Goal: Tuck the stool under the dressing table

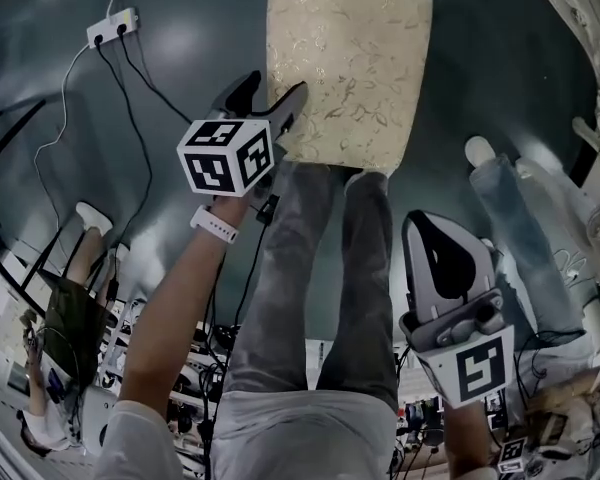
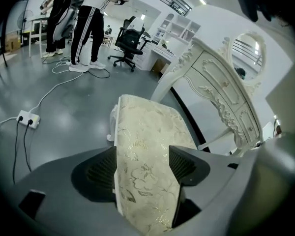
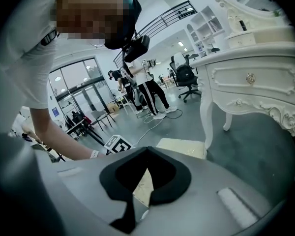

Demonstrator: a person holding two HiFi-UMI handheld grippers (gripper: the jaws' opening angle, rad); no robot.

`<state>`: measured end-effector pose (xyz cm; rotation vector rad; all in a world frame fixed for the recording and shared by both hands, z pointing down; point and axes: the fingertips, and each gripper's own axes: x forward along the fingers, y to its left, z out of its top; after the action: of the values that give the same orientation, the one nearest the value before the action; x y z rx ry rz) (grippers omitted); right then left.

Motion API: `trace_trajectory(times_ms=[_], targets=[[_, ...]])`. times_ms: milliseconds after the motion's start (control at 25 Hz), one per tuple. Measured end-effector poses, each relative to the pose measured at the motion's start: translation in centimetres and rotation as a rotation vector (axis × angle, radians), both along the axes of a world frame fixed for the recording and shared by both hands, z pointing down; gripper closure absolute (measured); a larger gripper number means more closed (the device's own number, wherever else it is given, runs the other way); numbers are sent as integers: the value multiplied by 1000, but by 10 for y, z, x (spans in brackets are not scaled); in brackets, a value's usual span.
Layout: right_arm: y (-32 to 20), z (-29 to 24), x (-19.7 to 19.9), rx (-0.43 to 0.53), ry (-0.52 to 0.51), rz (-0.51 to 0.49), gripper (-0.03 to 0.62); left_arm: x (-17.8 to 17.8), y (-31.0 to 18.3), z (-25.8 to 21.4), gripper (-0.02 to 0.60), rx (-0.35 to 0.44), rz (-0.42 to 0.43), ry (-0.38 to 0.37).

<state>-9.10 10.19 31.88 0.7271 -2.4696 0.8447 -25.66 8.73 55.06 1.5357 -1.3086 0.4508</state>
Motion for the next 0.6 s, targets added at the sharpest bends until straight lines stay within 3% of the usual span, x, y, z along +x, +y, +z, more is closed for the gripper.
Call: trace_trajectory(times_ms=[360, 480, 600], targets=[[-6, 15, -3, 29, -30, 10, 583, -1, -4, 43, 214, -8, 13, 82], [-9, 19, 1, 9, -28, 21, 583, 2, -7, 56, 153, -10, -3, 183], [-9, 22, 2, -9, -42, 36, 583, 12, -9, 61, 156, -9, 9, 294]])
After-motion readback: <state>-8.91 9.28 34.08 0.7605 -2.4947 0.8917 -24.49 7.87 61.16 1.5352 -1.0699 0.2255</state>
